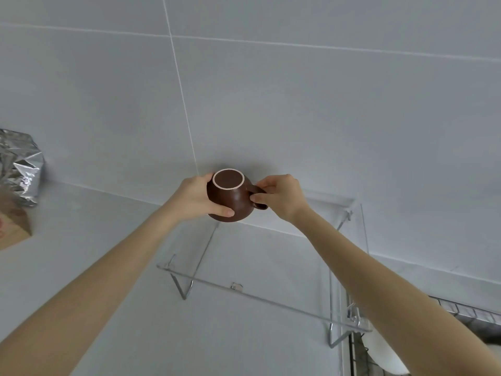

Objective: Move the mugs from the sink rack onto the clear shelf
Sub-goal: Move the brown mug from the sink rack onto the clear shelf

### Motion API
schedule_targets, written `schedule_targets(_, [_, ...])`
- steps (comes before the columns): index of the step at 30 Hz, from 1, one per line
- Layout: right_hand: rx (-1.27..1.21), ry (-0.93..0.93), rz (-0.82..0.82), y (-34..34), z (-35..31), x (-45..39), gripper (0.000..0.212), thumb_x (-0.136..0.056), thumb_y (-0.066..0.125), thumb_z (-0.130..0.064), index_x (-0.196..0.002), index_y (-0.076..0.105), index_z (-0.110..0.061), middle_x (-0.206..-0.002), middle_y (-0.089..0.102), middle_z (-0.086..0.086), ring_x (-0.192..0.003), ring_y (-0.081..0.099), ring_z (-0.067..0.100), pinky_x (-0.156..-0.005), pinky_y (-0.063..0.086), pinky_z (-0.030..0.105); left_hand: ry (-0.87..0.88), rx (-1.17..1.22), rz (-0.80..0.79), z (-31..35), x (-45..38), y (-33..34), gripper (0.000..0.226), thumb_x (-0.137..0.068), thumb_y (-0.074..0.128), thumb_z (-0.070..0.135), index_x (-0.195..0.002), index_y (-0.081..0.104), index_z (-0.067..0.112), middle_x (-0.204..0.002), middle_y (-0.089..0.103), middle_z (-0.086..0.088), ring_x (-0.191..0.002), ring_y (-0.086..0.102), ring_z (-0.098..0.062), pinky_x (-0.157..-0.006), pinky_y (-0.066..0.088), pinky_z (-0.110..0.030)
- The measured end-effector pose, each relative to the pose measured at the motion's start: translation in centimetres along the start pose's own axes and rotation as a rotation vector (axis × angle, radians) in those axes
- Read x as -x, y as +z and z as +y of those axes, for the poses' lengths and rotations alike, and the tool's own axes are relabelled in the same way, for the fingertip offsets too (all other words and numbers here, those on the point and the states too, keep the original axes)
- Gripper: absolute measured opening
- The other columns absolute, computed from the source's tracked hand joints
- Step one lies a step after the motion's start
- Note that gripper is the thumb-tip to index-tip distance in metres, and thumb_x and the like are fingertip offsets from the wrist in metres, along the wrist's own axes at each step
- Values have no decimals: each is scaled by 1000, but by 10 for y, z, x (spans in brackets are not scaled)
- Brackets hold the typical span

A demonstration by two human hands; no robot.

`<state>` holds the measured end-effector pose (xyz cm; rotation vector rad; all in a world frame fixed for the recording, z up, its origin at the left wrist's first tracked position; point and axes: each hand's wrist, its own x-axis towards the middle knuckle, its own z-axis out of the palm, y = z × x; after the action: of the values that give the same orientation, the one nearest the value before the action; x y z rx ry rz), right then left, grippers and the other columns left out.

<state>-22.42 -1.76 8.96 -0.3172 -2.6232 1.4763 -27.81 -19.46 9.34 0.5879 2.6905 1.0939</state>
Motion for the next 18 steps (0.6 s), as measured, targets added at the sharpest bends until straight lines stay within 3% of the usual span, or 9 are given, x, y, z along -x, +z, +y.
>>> schedule_targets(4, [-2,-10,-3,0,2,-1,18,-72,70,-2,-89,72,-3,-89,74,18,-70,61,19,-63,49,18,-16,-28,10,4,2,1,71,-54,86,19,-118,57,23,-102,62,7,-96,55,-12,-82,37,-21])
schedule_targets(8, [-6,6,-27,-1,3,-1,20,-72,70,-2,-92,71,-4,-84,70,12,-61,59,11,-48,42,0,-37,-73,27,7,4,4,70,-54,85,18,-118,57,16,-106,64,0,-97,56,-17,-82,38,-22])
schedule_targets(10, [15,12,-89,-5,1,1,26,-74,69,-4,-100,67,-6,-99,73,14,-77,66,20,-66,50,13,-64,-94,24,9,5,5,69,-54,85,17,-117,56,13,-112,65,-5,-103,58,-22,-82,39,-24])
schedule_targets(13, [82,29,-171,-24,0,10,41,-80,66,-9,-119,54,-9,-116,67,13,-106,62,26,-90,47,31,-99,-129,61,25,10,9,71,-56,83,19,-116,49,3,-118,60,-13,-111,54,-30,-82,40,-29])
schedule_targets(18, [56,-14,-64,-93,-6,47,28,-83,62,-9,-111,62,-10,-102,68,8,-104,63,23,-99,48,34,95,-90,118,95,36,28,81,-65,77,25,-130,36,-1,-133,48,-15,-126,42,-31,-93,34,-30])
